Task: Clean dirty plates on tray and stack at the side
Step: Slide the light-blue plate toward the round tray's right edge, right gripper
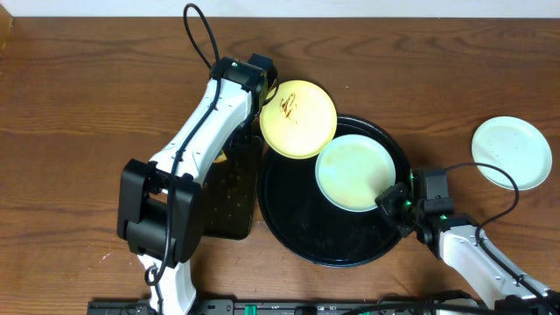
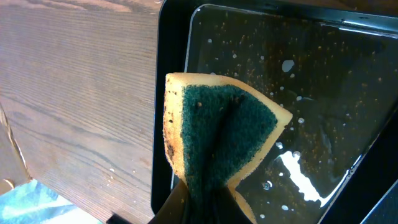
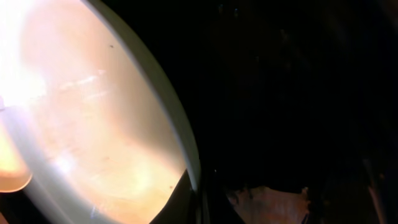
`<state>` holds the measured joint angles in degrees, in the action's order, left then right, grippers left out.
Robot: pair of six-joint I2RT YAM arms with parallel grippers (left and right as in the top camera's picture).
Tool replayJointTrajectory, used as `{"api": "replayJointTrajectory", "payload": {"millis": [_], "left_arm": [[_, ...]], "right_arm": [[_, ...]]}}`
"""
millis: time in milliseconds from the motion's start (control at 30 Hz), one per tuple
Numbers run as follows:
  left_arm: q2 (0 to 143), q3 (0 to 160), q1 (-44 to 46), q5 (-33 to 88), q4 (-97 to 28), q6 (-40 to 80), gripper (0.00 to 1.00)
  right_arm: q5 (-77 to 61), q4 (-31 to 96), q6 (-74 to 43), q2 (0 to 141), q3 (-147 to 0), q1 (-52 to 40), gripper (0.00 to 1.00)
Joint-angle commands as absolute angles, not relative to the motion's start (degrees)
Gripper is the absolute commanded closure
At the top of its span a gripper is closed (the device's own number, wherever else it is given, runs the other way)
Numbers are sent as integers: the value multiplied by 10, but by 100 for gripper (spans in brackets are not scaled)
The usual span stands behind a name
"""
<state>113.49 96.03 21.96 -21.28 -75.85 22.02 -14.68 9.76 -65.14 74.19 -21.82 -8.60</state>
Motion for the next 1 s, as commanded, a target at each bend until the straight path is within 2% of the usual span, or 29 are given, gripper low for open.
{"api": "replayJointTrajectory", "payload": {"millis": [0,367,700,967], "left_arm": [[1132,957,218,-214,-760,214,92],[1132,957,218,-214,-760,214,91],[1132,957,218,-214,-757,215,91],[1132,957,218,-214,-755,215,90]], "right_arm": [[-107,109,-638,761,-196,-92,99],[-107,123,-567,751,-207,-92,99],[-51,233,-489,668,-256,-92,98],[-9,317,-375,620,-324,-92,98]]}}
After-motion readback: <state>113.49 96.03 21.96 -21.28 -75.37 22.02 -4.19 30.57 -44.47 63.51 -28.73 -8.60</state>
